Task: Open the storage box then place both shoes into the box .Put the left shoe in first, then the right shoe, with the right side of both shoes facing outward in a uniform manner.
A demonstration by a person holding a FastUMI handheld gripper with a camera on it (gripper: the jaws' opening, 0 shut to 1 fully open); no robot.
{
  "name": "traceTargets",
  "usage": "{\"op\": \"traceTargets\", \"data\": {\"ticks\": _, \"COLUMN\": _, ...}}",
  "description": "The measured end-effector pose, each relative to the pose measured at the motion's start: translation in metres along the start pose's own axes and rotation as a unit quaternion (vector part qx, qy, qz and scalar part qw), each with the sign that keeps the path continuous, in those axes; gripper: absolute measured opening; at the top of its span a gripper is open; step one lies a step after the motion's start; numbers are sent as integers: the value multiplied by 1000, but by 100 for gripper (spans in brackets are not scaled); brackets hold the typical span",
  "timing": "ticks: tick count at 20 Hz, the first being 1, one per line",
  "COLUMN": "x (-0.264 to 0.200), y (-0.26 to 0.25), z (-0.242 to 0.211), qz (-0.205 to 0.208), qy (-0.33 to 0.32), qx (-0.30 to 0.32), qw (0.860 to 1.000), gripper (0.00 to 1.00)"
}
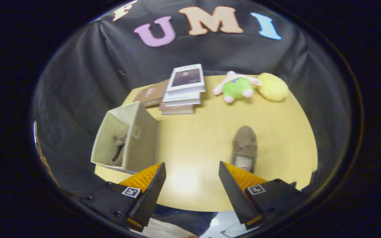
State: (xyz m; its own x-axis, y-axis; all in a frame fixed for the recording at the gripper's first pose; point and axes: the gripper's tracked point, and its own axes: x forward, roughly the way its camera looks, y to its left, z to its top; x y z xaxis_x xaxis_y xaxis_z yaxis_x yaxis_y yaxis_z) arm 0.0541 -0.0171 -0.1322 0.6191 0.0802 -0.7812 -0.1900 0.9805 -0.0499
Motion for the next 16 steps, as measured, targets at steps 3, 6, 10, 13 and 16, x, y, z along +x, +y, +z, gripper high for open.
{"op": "traceTargets", "data": {"ticks": 3, "x": 13, "y": -62, "z": -11, "qz": -51, "qy": 19, "qx": -1, "qw": 999, "gripper": 99}}
{"op": "traceTargets", "data": {"ticks": 6, "x": 40, "y": -111, "z": -28, "qz": -83, "qy": 50, "qx": -7, "qw": 995, "gripper": 99}}
{"op": "traceTargets", "data": {"ticks": 10, "x": 80, "y": -139, "z": -51, "qz": -81, "qy": 95, "qx": 1, "qw": 992, "gripper": 95}}
{"op": "traceTargets", "data": {"ticks": 13, "x": 105, "y": -146, "z": -63, "qz": -79, "qy": 119, "qx": 10, "qw": 990, "gripper": 78}}
{"op": "traceTargets", "data": {"ticks": 16, "x": 123, "y": -152, "z": -69, "qz": -86, "qy": 129, "qx": 5, "qw": 988, "gripper": 61}}
